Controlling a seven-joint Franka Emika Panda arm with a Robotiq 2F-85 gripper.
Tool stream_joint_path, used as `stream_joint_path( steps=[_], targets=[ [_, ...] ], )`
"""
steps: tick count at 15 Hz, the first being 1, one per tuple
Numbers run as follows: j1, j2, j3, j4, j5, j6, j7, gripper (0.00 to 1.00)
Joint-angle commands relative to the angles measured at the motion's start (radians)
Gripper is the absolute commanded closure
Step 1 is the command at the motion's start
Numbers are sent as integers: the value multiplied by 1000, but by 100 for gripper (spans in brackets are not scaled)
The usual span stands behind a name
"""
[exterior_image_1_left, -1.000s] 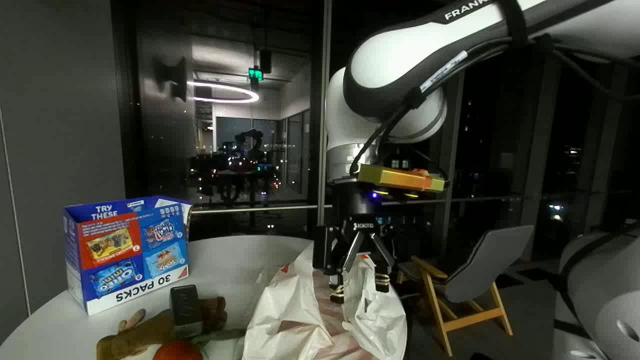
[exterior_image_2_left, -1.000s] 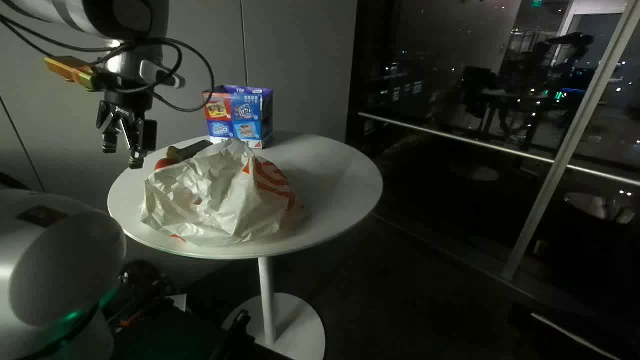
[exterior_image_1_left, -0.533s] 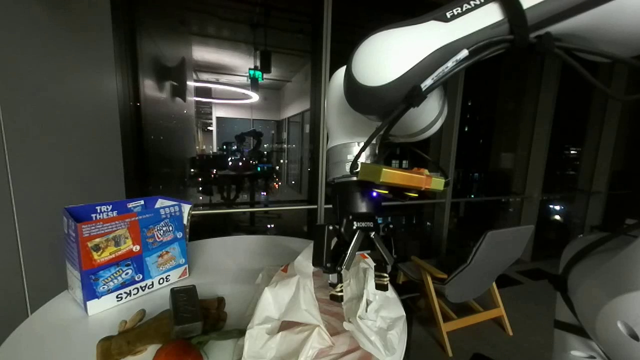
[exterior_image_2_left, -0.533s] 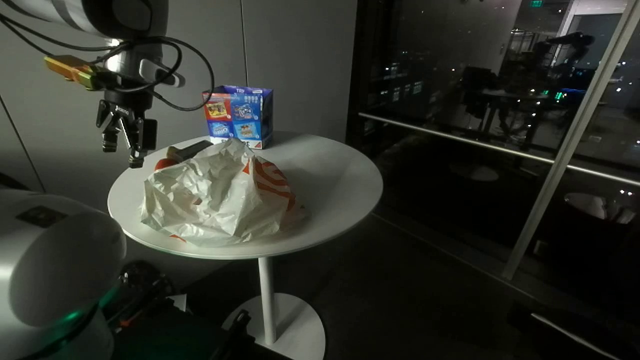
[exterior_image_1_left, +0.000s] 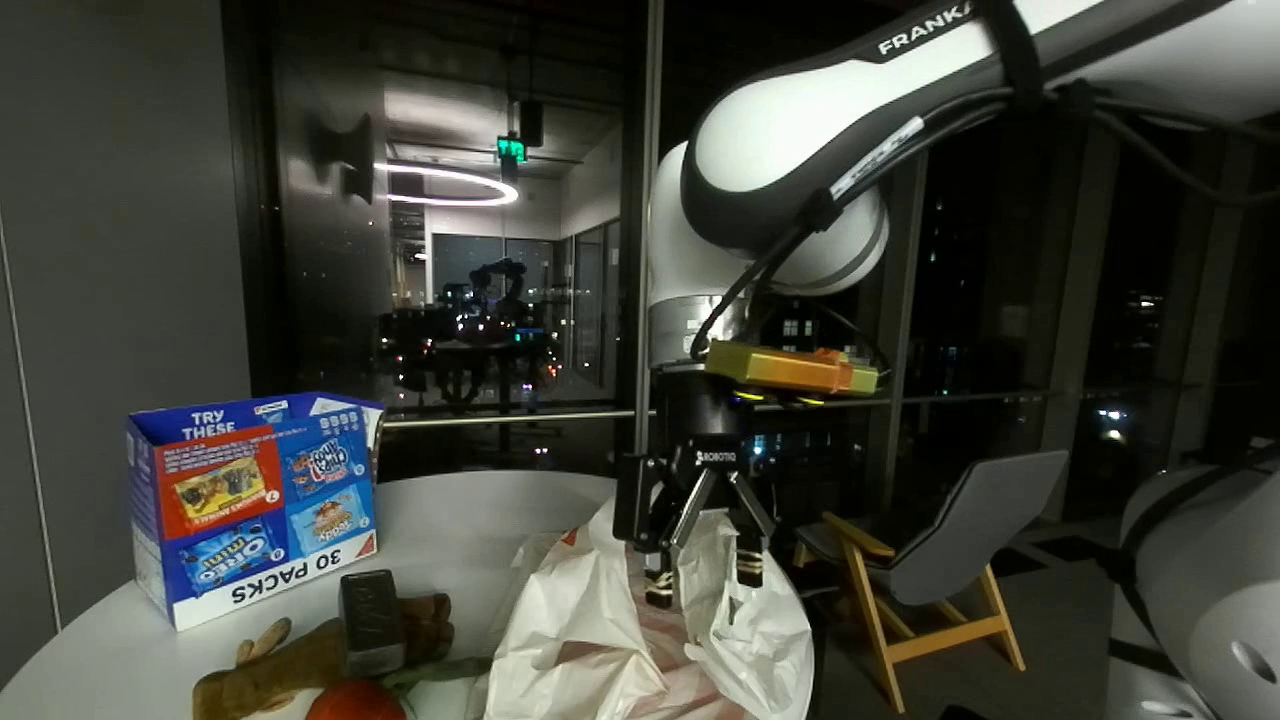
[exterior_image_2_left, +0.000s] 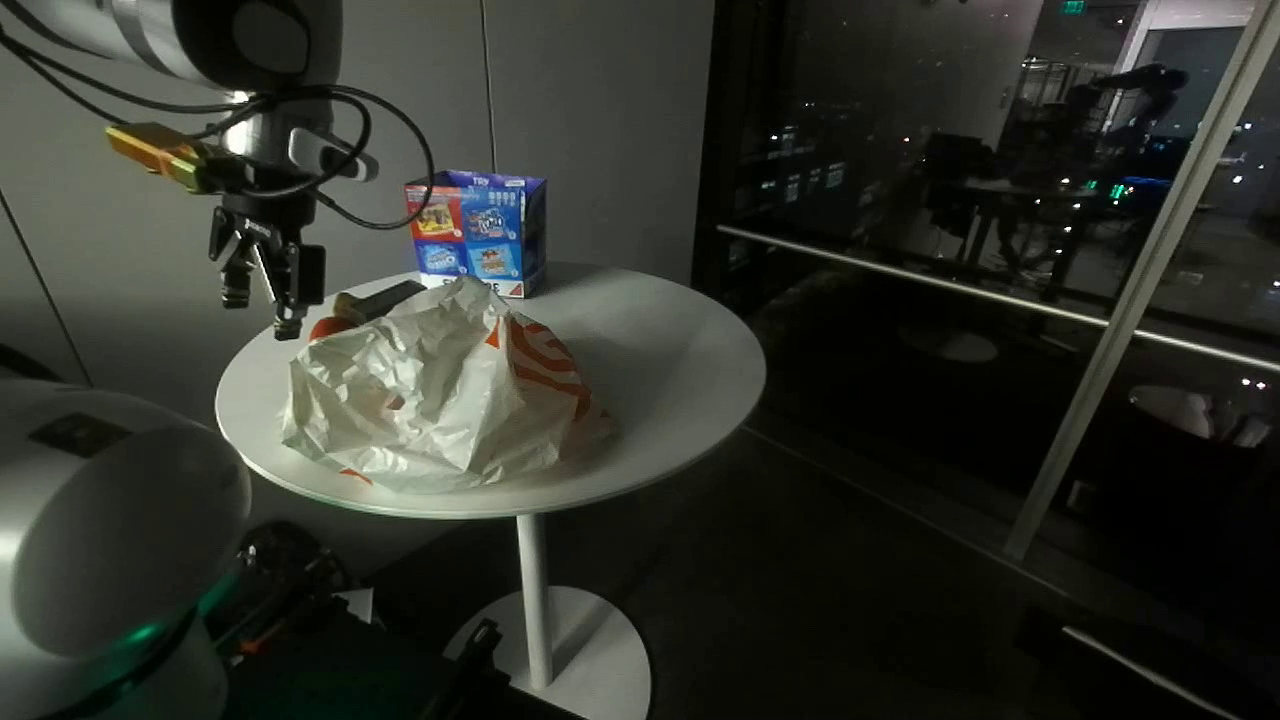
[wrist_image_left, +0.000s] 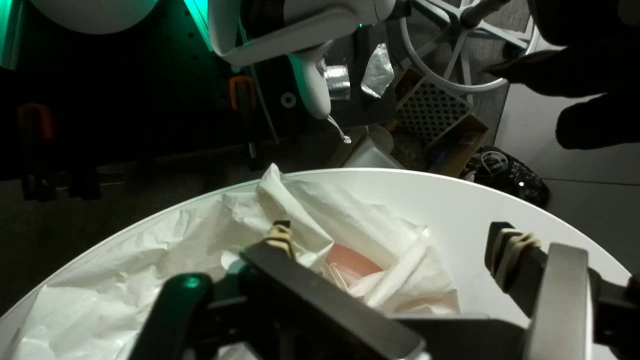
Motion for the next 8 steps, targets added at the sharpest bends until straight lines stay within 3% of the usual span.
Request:
stream_joint_path(
  steps=[1, 4, 8],
  targets=[
    [-50, 113, 20, 15, -18, 126, 25, 0],
    [-93, 210, 26, 21, -66, 255, 86, 0],
    [-165, 317, 67, 37, -304, 453, 271, 0]
  ],
)
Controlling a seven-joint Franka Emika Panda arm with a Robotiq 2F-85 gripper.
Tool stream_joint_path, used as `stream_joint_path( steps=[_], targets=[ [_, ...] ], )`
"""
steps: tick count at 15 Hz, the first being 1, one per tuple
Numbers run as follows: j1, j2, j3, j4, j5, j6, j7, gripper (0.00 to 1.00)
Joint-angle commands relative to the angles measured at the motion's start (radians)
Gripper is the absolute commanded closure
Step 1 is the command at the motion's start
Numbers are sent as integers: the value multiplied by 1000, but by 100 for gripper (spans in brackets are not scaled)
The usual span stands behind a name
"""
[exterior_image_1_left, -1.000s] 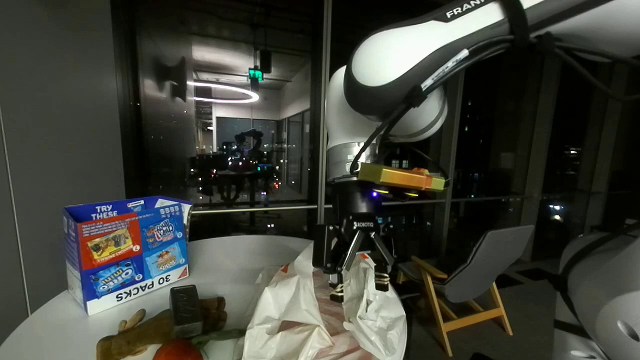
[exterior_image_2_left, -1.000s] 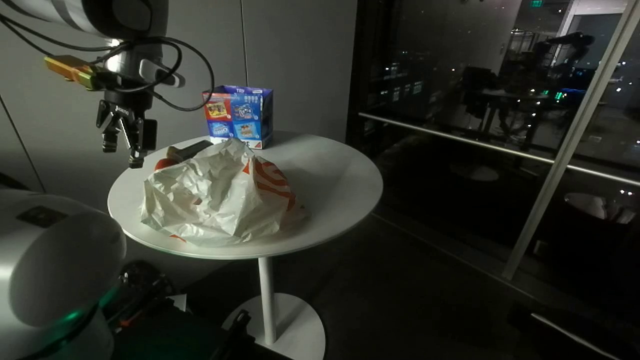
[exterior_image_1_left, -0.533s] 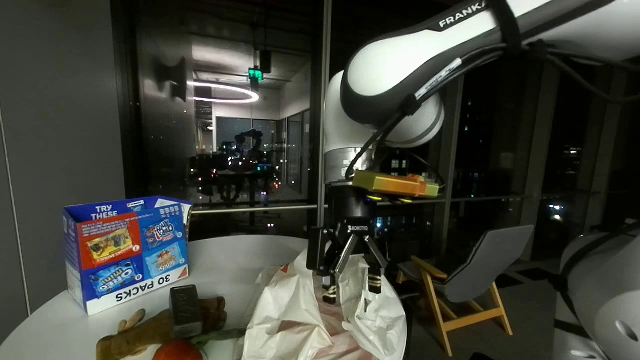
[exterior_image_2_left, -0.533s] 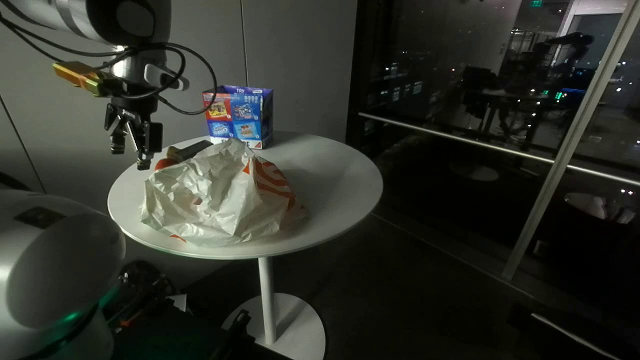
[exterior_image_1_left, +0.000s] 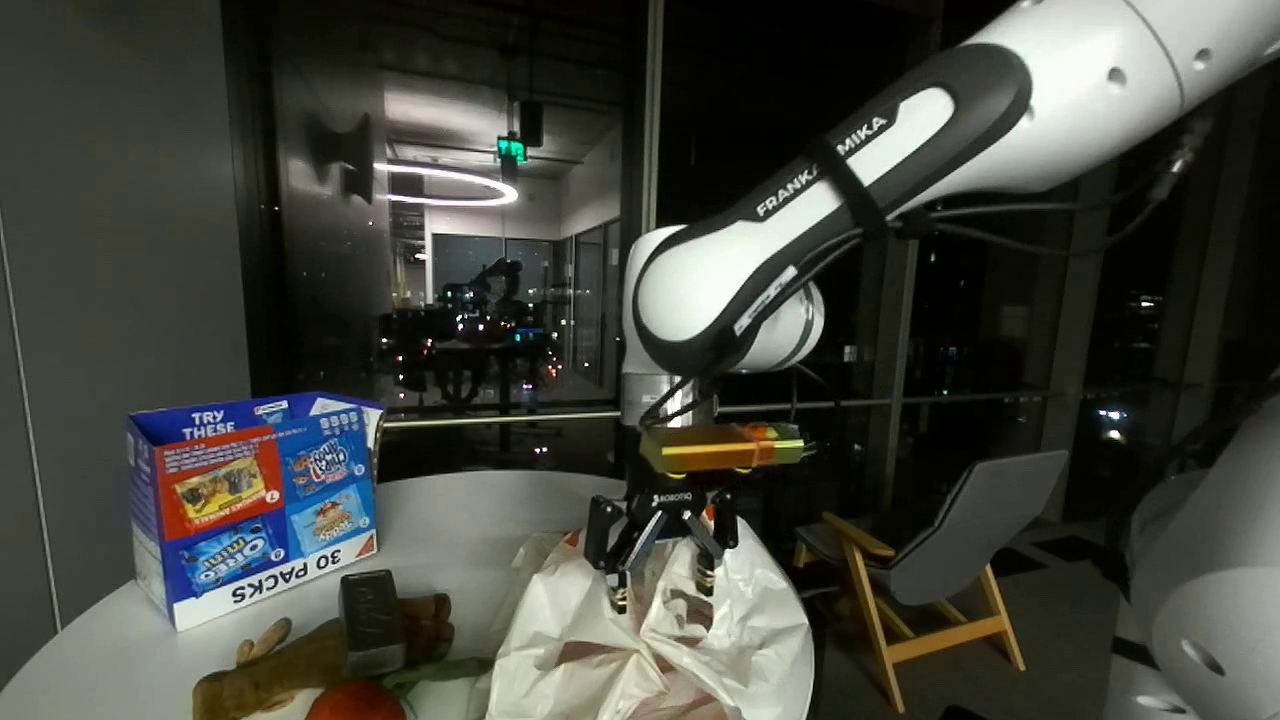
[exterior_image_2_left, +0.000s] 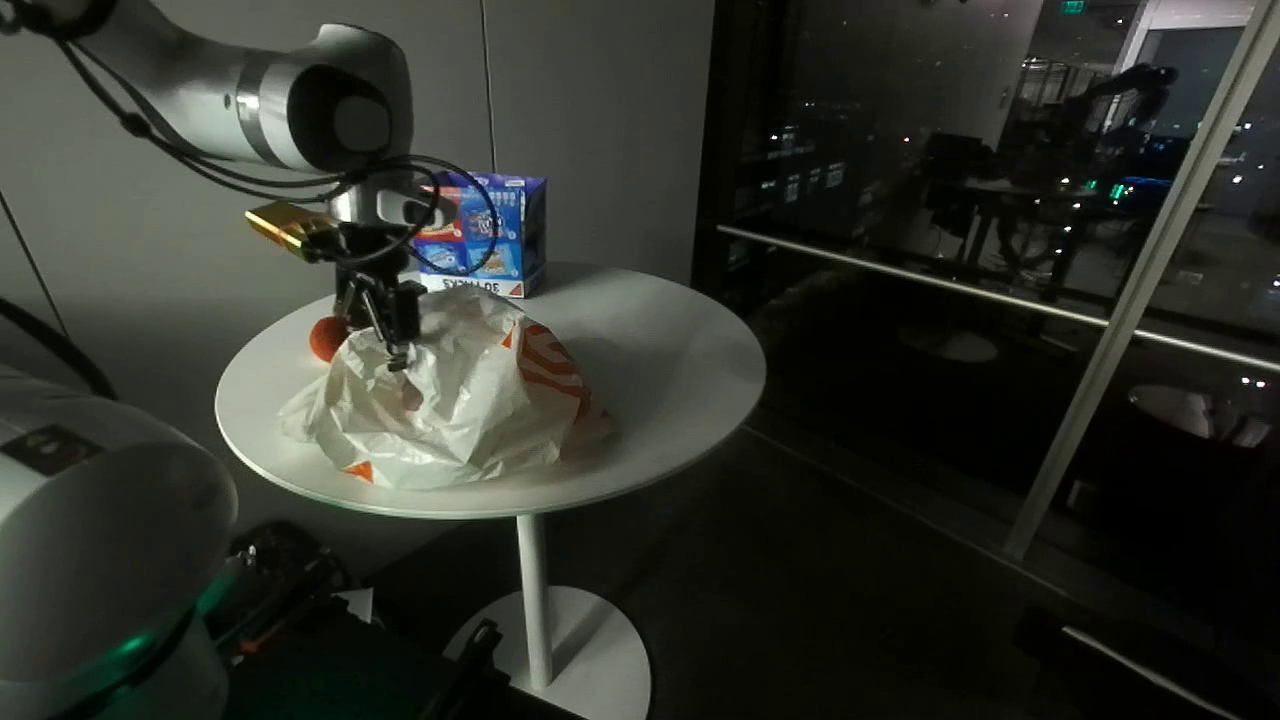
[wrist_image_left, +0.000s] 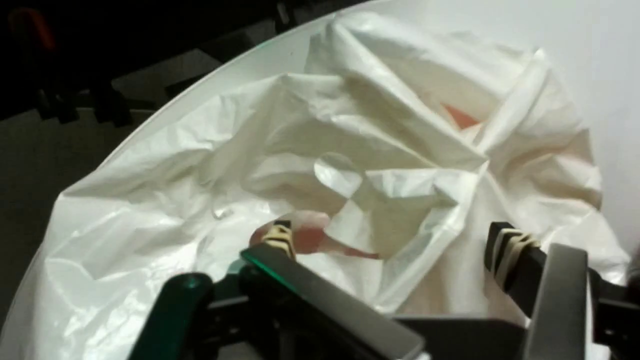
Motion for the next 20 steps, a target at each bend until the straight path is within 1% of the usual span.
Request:
stream_joint_path(
  steps=[1, 4, 5, 6, 7, 9, 10, 12, 13, 14, 15, 16, 17, 18, 19, 20],
  targets=[
    [-63, 102, 52, 42, -206, 160, 176, 0],
    [-102, 166, 76, 63, -463, 277, 342, 0],
    [-142, 181, 112, 72, -550, 298, 415, 0],
    [-160, 190, 124, 81, -635, 306, 475, 0],
    [-177, 200, 138, 89, -724, 344, 529, 0],
    [-193, 218, 152, 120, -888, 363, 627, 0],
    [-144, 229, 104, 136, -959, 358, 677, 0],
    [-116, 246, 82, 166, -1056, 366, 733, 0],
    [-102, 255, 70, 181, -1084, 363, 756, 0],
    [-83, 267, 53, 194, -1073, 371, 757, 0],
    [-55, 277, 28, 196, -964, 360, 678, 0],
    [-75, 276, 54, 186, -822, 375, 587, 0],
    [-7, 288, -7, 182, -746, 378, 540, 0],
    [8, 259, -5, 171, -656, 343, 475, 0],
    [17, 198, 6, 167, -617, 247, 473, 0],
    [22, 172, 10, 167, -620, 189, 497, 0]
  ],
)
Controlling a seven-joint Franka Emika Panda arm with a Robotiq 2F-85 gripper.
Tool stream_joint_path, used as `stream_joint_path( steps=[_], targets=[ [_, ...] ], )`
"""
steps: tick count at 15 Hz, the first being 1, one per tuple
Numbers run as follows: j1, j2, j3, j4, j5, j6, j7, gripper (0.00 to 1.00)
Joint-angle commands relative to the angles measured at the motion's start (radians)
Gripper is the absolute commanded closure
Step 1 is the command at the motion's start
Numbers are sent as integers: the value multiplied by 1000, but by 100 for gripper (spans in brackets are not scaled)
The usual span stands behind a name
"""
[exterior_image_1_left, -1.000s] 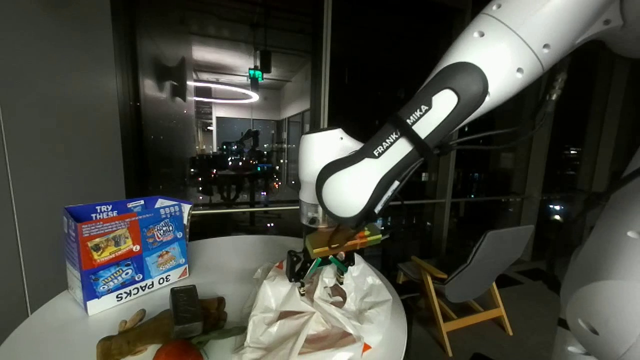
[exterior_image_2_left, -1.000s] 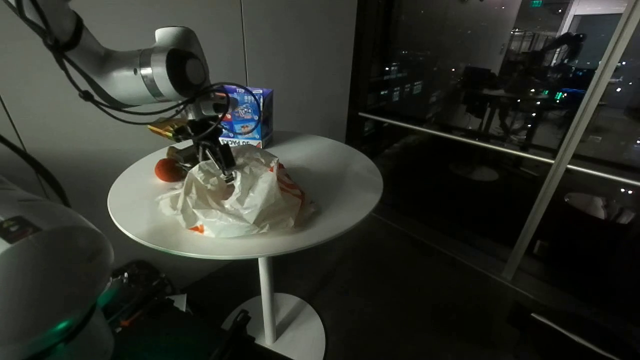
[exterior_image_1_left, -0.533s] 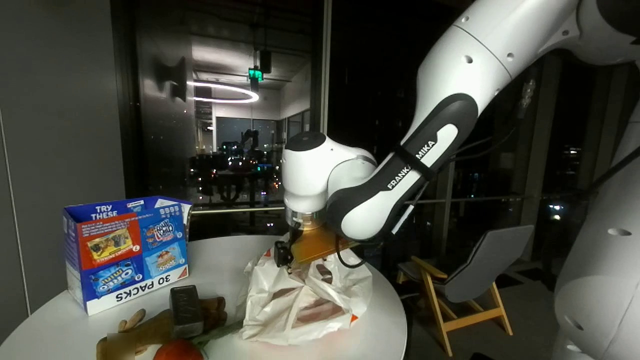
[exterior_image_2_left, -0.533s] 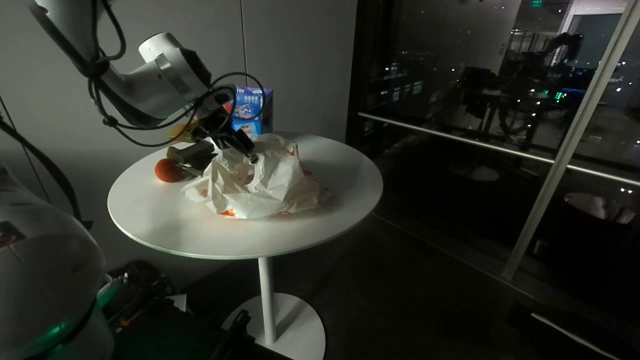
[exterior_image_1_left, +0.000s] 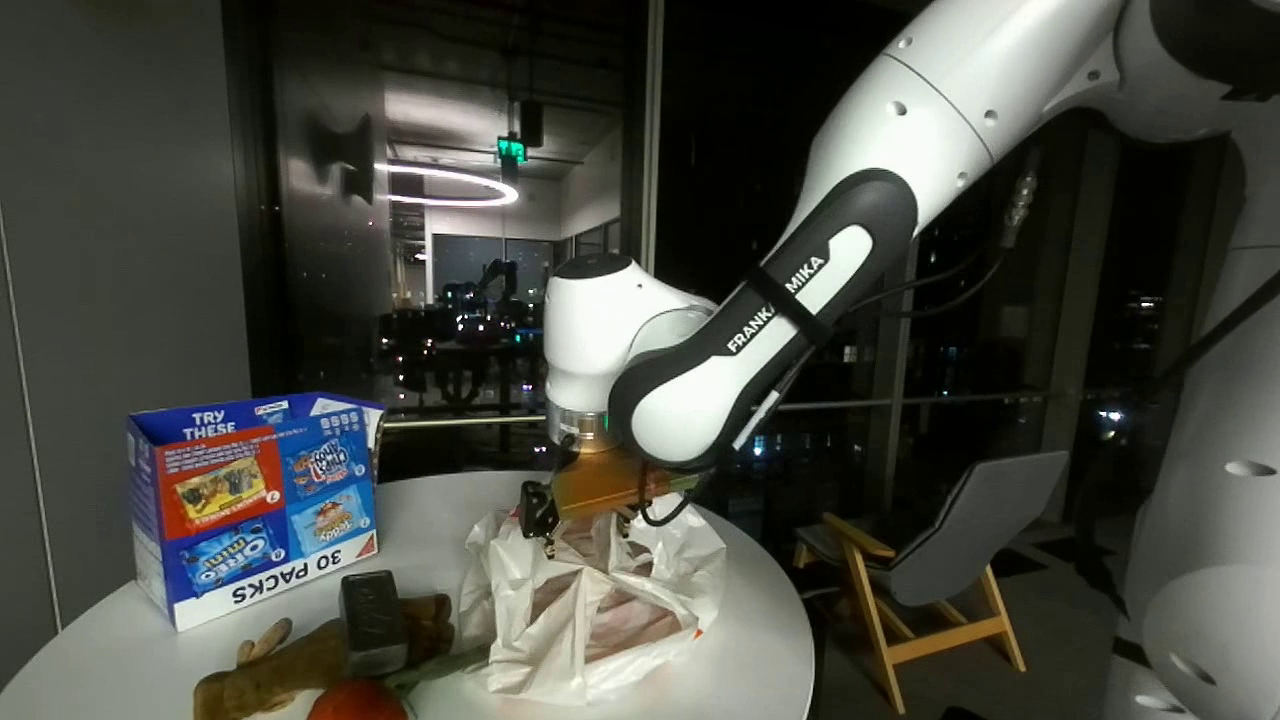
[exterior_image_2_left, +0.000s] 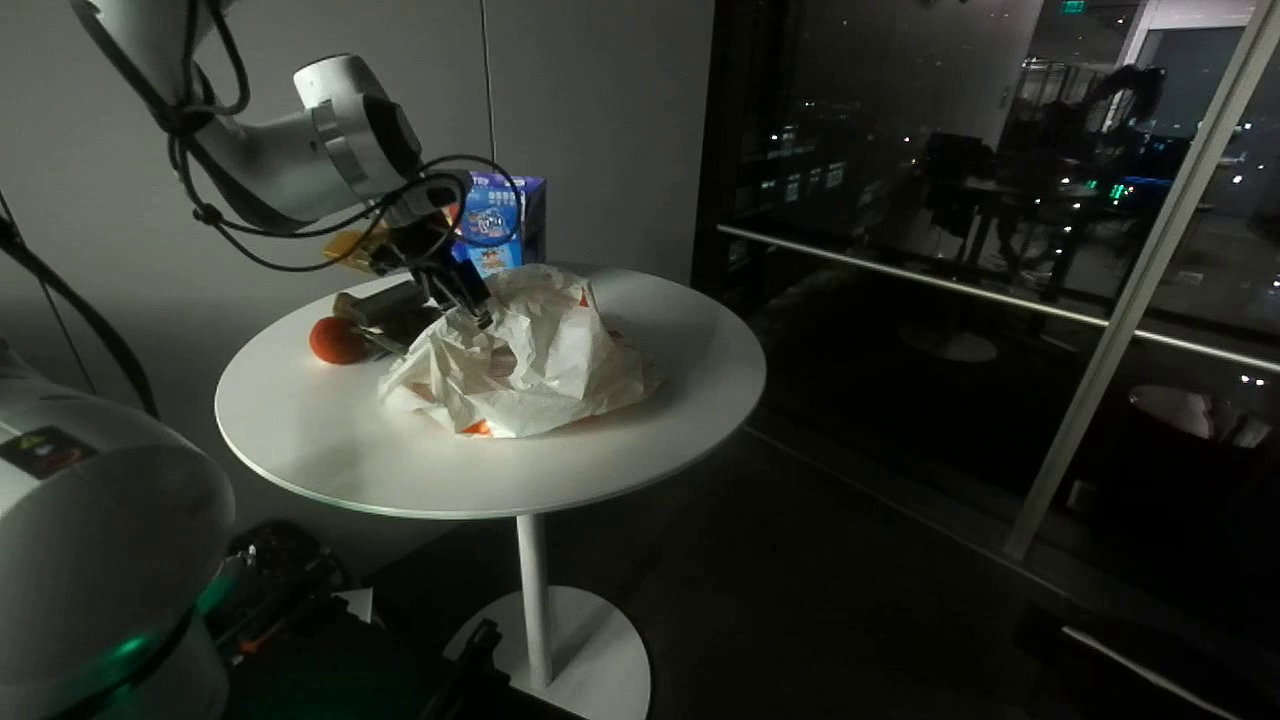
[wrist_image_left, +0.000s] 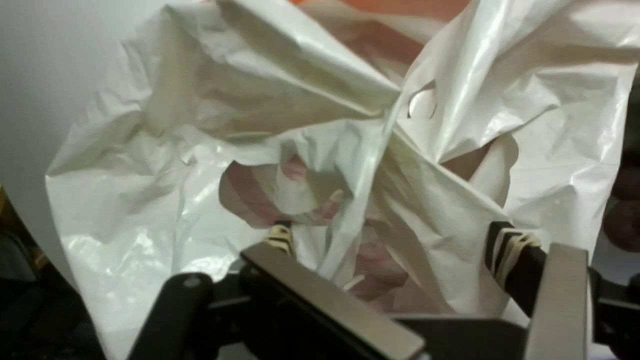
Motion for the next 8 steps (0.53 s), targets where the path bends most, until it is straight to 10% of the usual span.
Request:
stream_joint_path(
  steps=[1, 4, 8],
  targets=[
    [36, -141, 13, -2, -29, -226, 101, 0],
    [49, -237, 59, 18, -80, -420, 181, 0],
    [157, -314, 34, 21, 113, -399, -104, 0]
  ],
)
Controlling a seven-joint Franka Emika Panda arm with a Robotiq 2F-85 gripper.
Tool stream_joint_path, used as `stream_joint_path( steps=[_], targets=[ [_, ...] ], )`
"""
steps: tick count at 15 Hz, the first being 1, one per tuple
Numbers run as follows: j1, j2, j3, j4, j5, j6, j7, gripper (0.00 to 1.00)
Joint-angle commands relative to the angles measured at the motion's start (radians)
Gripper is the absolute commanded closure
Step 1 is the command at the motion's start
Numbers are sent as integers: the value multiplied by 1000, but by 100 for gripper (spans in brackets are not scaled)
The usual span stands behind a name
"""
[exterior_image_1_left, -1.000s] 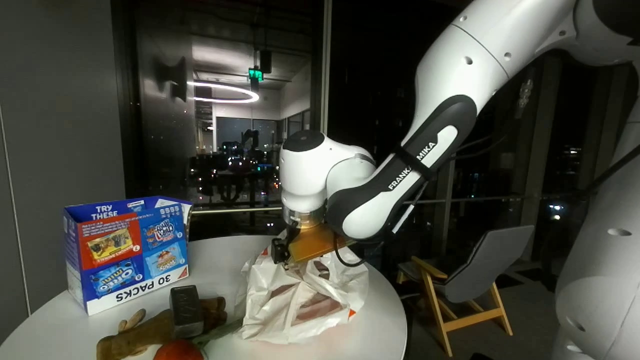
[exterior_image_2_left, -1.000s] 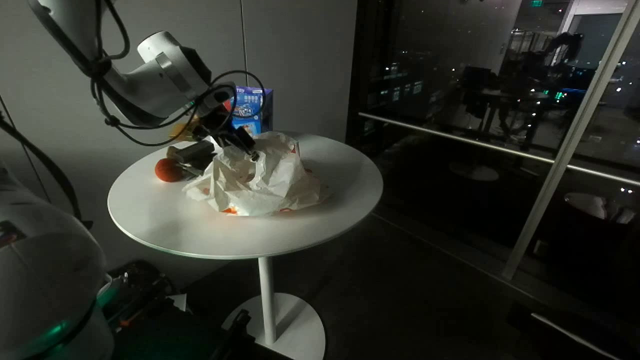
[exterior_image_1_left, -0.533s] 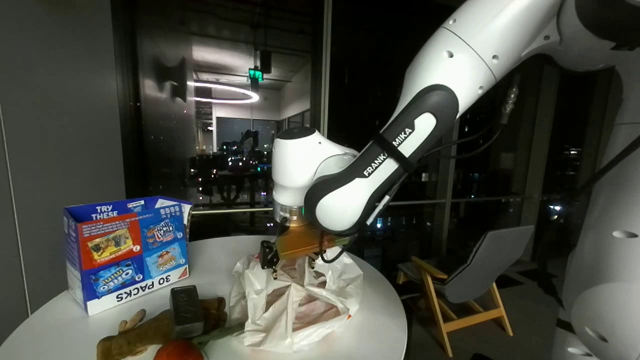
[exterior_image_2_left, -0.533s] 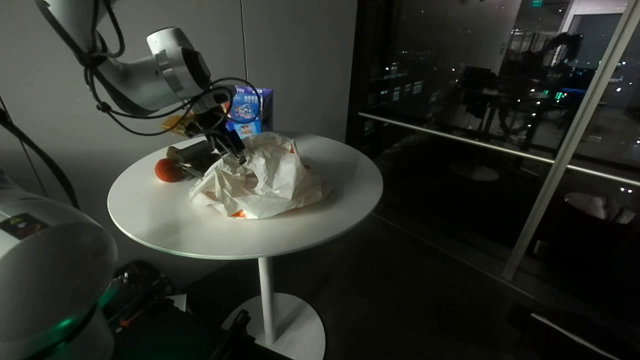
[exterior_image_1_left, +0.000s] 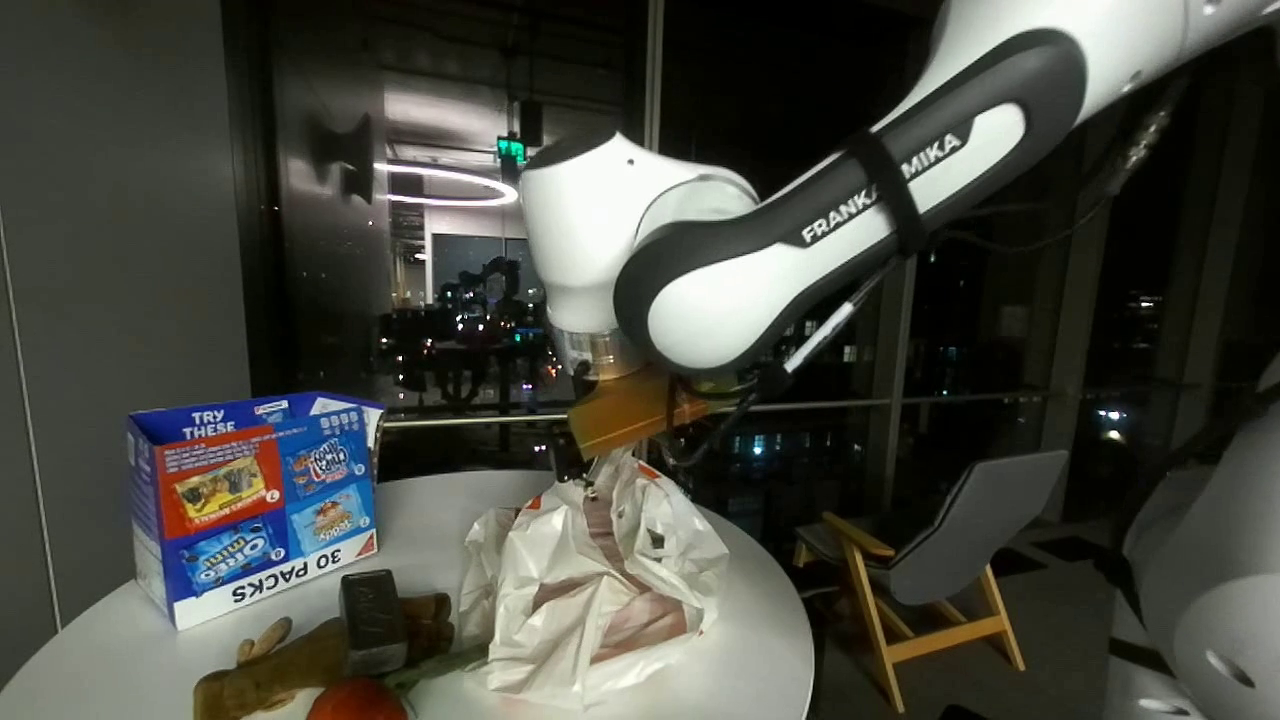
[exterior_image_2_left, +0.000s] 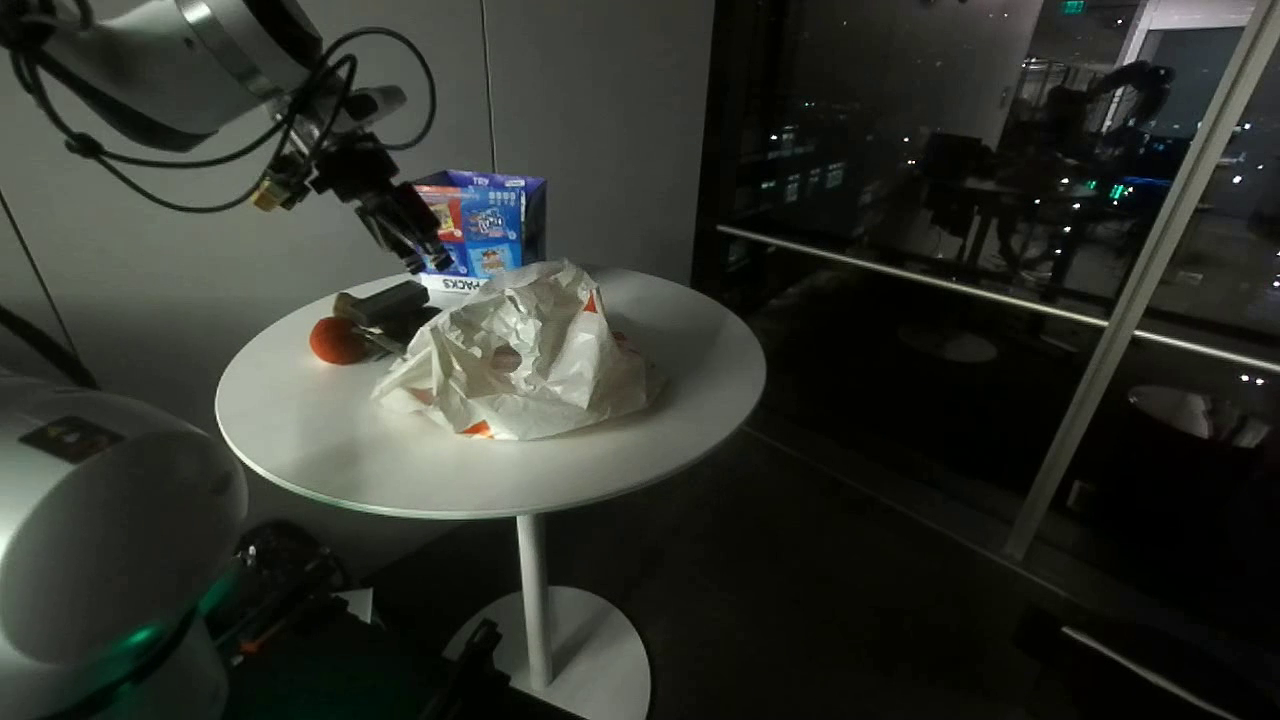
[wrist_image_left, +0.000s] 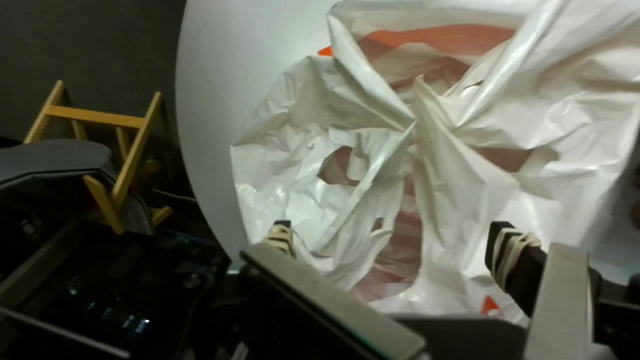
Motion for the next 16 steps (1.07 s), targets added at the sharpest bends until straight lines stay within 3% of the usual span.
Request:
stream_joint_path(
  steps=[1, 6, 10, 12, 16],
  targets=[
    [66, -62, -29, 2, 130, 54, -191, 0],
    [71, 40, -73, 17, 298, 242, -448, 0],
    [77, 210, -102, 55, 473, 325, -692, 0],
    [72, 289, -104, 97, 537, 245, -776, 0],
    [64, 292, -85, 118, 445, 110, -659, 0]
  ],
)
